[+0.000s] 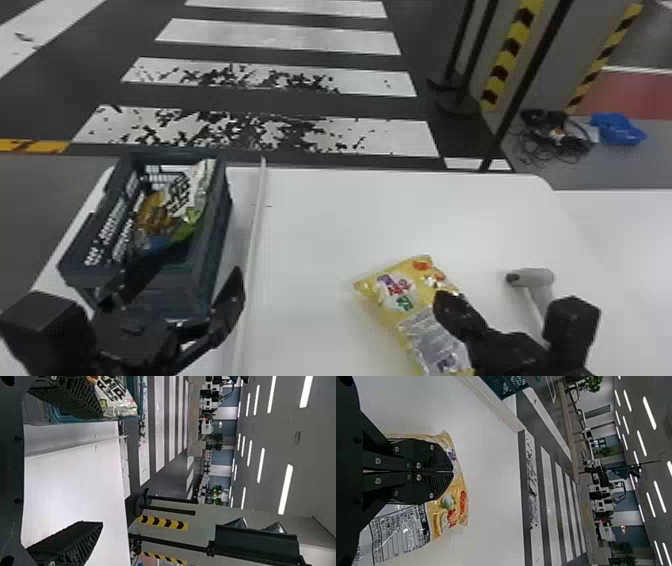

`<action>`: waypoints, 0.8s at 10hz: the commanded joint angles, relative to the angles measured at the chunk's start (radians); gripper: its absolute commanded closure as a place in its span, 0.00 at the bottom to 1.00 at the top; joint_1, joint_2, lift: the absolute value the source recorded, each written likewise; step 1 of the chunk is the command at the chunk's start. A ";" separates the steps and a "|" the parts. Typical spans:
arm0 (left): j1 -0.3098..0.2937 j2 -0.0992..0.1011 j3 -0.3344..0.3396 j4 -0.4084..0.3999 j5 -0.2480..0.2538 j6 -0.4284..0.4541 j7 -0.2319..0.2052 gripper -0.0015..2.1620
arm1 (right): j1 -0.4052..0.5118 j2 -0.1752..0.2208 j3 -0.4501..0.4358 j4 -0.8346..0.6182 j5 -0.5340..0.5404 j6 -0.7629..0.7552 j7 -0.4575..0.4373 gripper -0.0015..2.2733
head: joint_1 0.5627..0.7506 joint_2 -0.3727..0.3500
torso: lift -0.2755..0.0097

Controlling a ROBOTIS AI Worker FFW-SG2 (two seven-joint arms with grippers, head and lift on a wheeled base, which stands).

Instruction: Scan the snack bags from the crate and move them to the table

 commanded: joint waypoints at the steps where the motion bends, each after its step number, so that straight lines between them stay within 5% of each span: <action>1: 0.000 0.000 0.000 0.001 -0.001 -0.003 0.000 0.02 | -0.001 -0.005 0.013 0.017 0.005 -0.012 -0.001 0.98 | 0.70 0.41 | 0.63; 8: 0.017 0.002 0.007 0.001 -0.002 -0.012 0.001 0.02 | -0.079 -0.013 0.086 0.160 0.071 -0.055 -0.001 0.99 | 0.70 0.45 | 0.63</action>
